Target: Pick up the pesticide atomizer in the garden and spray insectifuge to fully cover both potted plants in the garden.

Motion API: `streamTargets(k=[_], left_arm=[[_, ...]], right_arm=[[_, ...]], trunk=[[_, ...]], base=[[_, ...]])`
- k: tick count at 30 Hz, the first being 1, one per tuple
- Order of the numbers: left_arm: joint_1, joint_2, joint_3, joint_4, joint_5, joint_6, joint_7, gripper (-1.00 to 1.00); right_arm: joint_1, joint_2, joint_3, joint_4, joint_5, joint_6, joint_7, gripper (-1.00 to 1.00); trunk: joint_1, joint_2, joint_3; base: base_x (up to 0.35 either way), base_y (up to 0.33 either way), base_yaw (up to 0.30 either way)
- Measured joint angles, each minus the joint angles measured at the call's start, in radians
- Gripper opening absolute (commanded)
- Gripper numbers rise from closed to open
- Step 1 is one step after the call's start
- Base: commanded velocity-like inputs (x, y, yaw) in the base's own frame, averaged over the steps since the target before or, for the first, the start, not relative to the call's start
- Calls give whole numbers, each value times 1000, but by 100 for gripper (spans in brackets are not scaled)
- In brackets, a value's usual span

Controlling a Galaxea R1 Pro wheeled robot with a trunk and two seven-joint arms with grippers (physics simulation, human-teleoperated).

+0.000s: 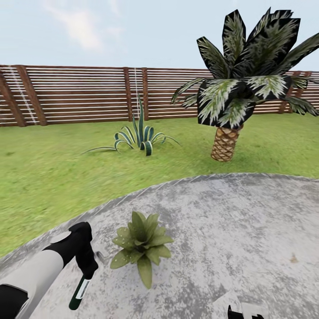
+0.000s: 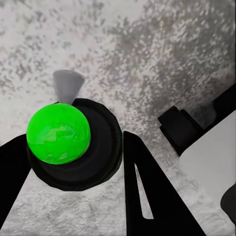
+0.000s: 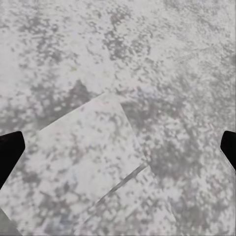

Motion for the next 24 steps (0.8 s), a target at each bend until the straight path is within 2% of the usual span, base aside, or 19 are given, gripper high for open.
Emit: streamTargets(k=[3,7,10,11,18,24], left_arm=[[-1,0,0,0,-3,9,1,-100],[-1,3,-3,1,-10,79,27,-100],[0,10,-4,10,-11,85,45,-100],[1,19,-4,11,-12,84,49,-100],[4,38,-3,11,-10,83,61,-100],[4,41,0,8,0,85,65,-100]], right_arm=[[0,0,0,0,0,0,1,100],[0,0,0,0,0,1,2,100],[0,0,0,0,1,1,2,100],[0,0,0,0,1,0,2,100],[0,1,0,0,1,0,2,100],[0,2,0,0,1,0,2,100]], trunk=[[0,0,0],[0,0,0],[0,0,0],[0,0,0],[0,0,-2],[0,0,-5]], base=[[243,-109,76],[122,-15,11],[14,-2,19],[3,0,139],[1,0,241],[25,-35,255]])
